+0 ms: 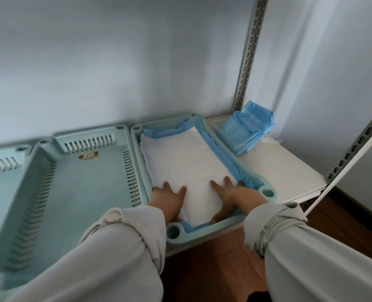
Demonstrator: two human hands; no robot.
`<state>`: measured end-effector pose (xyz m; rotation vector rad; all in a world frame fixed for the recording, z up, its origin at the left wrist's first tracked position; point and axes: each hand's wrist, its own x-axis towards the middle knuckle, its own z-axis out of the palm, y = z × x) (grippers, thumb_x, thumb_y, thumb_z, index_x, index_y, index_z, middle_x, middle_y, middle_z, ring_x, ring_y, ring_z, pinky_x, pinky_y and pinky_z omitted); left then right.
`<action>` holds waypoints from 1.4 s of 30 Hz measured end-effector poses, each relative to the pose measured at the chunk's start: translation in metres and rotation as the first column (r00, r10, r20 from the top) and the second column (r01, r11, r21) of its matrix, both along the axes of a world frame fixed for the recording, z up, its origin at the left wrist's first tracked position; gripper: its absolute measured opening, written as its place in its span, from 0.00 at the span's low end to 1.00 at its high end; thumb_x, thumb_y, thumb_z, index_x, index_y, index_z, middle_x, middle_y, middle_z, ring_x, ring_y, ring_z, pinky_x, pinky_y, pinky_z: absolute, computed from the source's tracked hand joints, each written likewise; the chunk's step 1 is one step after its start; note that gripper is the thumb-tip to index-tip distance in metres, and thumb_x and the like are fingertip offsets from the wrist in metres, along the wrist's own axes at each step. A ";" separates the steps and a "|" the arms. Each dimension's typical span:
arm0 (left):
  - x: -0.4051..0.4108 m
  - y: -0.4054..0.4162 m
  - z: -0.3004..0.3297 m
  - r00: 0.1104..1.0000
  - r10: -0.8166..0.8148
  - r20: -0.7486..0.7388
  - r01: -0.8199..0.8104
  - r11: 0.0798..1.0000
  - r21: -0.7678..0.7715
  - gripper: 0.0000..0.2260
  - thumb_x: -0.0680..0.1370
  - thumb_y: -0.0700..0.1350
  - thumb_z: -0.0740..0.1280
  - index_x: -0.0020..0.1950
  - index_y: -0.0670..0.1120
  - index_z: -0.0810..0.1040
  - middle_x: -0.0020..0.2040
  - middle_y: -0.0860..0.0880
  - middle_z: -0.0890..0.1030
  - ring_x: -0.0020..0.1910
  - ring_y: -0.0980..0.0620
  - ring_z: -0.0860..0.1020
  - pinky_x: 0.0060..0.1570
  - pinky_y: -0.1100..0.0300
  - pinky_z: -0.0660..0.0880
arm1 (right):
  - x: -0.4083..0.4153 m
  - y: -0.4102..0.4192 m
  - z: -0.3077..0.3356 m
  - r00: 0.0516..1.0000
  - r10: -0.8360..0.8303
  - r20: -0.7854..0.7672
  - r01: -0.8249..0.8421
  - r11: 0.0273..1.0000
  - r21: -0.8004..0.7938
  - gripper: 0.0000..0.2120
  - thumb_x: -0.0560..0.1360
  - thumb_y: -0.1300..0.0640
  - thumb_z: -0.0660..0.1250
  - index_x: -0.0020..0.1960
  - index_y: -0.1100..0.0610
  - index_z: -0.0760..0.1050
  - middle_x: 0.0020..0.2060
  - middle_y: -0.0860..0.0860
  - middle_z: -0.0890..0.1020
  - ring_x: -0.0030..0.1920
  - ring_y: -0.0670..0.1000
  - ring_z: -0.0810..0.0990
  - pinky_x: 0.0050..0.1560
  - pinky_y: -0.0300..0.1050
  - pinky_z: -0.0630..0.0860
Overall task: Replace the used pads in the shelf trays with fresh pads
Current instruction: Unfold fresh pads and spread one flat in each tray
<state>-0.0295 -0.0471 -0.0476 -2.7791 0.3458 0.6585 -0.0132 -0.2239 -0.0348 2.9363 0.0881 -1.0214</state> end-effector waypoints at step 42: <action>0.171 -0.077 0.002 0.993 -0.109 0.042 0.115 0.975 -0.191 0.40 0.69 0.57 0.73 0.76 0.49 0.58 0.75 0.43 0.57 0.72 0.37 0.60 0.66 0.43 0.66 | 0.191 -0.055 0.021 0.408 -0.411 0.815 0.390 0.886 0.251 0.16 0.76 0.57 0.60 0.62 0.61 0.71 0.61 0.60 0.74 0.64 0.62 0.69 0.62 0.52 0.65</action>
